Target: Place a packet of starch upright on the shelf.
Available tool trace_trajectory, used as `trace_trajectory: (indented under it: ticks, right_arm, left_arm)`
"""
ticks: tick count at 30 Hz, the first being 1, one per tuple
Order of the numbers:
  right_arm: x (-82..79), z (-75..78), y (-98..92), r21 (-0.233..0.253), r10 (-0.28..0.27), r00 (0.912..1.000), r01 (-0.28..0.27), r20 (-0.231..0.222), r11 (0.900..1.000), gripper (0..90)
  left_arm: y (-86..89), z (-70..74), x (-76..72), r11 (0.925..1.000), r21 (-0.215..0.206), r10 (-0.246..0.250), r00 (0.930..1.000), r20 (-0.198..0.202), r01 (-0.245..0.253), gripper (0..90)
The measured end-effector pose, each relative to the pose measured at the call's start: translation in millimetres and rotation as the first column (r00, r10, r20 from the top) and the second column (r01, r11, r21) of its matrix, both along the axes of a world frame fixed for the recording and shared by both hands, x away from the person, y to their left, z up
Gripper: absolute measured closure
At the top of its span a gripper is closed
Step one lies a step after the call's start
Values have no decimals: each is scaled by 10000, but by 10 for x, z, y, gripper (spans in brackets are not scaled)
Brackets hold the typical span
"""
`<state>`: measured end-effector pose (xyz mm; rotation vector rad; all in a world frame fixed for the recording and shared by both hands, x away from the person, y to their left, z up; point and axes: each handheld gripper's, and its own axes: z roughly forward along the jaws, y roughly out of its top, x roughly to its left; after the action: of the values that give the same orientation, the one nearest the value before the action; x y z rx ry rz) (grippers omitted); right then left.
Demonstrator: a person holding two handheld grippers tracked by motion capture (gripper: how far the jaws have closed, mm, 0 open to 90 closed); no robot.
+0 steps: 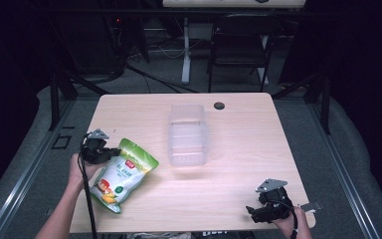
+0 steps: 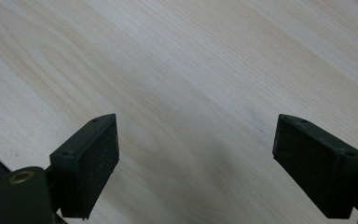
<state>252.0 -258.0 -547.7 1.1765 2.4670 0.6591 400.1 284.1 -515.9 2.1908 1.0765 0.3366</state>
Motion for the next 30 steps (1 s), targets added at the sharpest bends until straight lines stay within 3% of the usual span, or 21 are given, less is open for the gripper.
trace_trajectory:
  ticks: [1,10,20,26,28,29,30]
  right_arm:
    - [-1,-2,1,16,-29,10000,29,15,10000,135]
    - [4,-2,0,16,-4,10000,4,-22,10000,135]
    - [4,-4,-1,50,-12,10000,12,-42,10000,135]
    - [3,-3,-2,40,-31,10000,31,-26,10000,135]
    - [2,-3,-2,34,-57,10000,57,1,10000,135]
    - [3,-1,-4,24,-39,10000,39,-21,10000,135]
    - [3,-1,-6,15,-43,10000,43,-22,10000,135]
  left_arm:
    - [5,28,-12,10000,11,39,9997,254,-39,900]
    - [36,170,-66,9991,-376,225,9946,1016,-187,900]
    - [-1,263,-112,9990,-388,287,9876,1542,-229,900]
    - [-4,334,-154,9978,-580,420,9780,2045,-308,900]
    - [-14,376,-184,9978,-575,473,9689,2429,-343,900]
    - [-20,390,-204,9973,-578,586,9611,2700,-446,900]
    - [-20,390,-204,9973,-578,586,9611,2700,-446,900]
